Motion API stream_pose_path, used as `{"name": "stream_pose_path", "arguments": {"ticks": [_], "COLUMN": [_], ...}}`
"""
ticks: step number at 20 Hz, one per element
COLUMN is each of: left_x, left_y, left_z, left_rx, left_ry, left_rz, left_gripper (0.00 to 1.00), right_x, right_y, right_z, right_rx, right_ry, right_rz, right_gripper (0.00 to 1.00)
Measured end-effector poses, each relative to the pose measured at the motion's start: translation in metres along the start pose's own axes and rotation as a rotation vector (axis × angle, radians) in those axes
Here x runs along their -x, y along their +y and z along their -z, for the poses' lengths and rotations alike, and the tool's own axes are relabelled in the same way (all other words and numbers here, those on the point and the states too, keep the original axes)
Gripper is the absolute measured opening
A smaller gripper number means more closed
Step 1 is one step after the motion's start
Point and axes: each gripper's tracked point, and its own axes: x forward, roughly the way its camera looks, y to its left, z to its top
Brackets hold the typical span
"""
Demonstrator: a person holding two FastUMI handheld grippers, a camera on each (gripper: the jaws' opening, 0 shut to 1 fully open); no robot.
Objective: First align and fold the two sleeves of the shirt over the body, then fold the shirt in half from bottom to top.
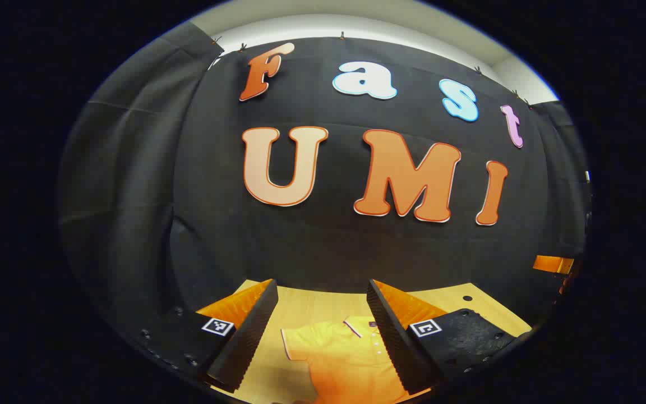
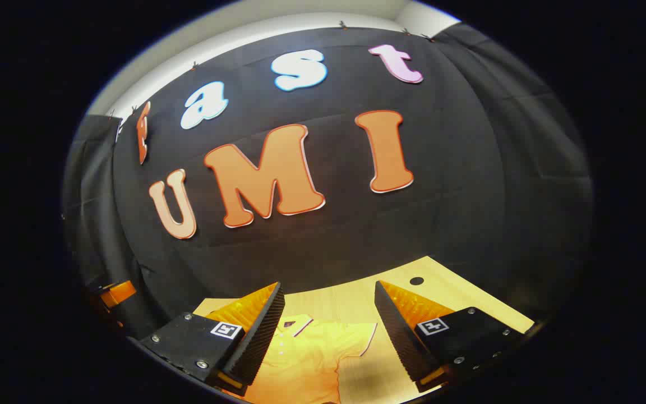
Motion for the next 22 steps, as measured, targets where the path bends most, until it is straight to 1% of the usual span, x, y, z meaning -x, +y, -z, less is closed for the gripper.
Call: {"name": "stream_pose_path", "arguments": {"ticks": [1,2,4,5,6,7,9,11,12,13,18,20,22], "left_x": [-0.003,-0.007,-0.011,-0.012,-0.011,-0.012,-0.013,-0.013,-0.013,-0.012,-0.01,-0.011,-0.011], "left_y": [0.002,0.004,-0.003,-0.007,-0.008,-0.013,-0.018,-0.026,-0.029,-0.031,-0.036,-0.036,-0.042], "left_z": [0.001,0.001,-0.002,-0.003,-0.004,-0.008,-0.004,-0.001,0.0,-0.001,-0.002,-0.003,-0.005], "left_rx": [-0.003,0.0,0.006,0.007,0.004,-0.002,-0.013,-0.013,-0.012,-0.011,-0.033,-0.062,-0.078], "left_ry": [-0.001,0.001,-0.001,-0.001,-0.014,-0.021,-0.011,0.003,0.007,0.007,0.004,-0.003,-0.008], "left_rz": [-0.004,0.001,0.006,0.007,0.008,0.014,-0.004,0.007,0.008,0.009,-0.008,-0.028,-0.022], "left_gripper": [0.98,0.98,0.98,0.98,0.98,0.98,0.97,0.98,0.98,0.98,0.98,0.98,0.98], "right_x": [-0.001,-0.002,-0.005,-0.007,-0.009,-0.011,-0.012,-0.011,-0.011,-0.01,-0.013,-0.017,-0.02], "right_y": [0.006,0.009,0.026,0.029,0.024,0.021,0.015,0.01,0.008,0.005,-0.003,-0.007,-0.009], "right_z": [-0.002,-0.004,-0.006,-0.006,-0.008,-0.011,-0.014,-0.014,-0.013,-0.013,-0.011,-0.005,0.0], "right_rx": [0.038,0.062,0.069,0.07,0.08,0.094,0.112,0.128,0.135,0.141,0.147,0.155,0.154], "right_ry": [-0.013,-0.022,-0.013,-0.003,-0.001,-0.007,-0.017,-0.017,-0.017,-0.015,0.004,0.031,0.054], "right_rz": [0.002,0.005,-0.025,-0.028,-0.025,-0.017,-0.009,-0.001,0.001,0.004,-0.001,0.006,0.005], "right_gripper": [1.0,0.98,0.97,1.0,0.98,0.98,0.98,0.98,1.0,0.98,0.98,0.98,0.98]}}
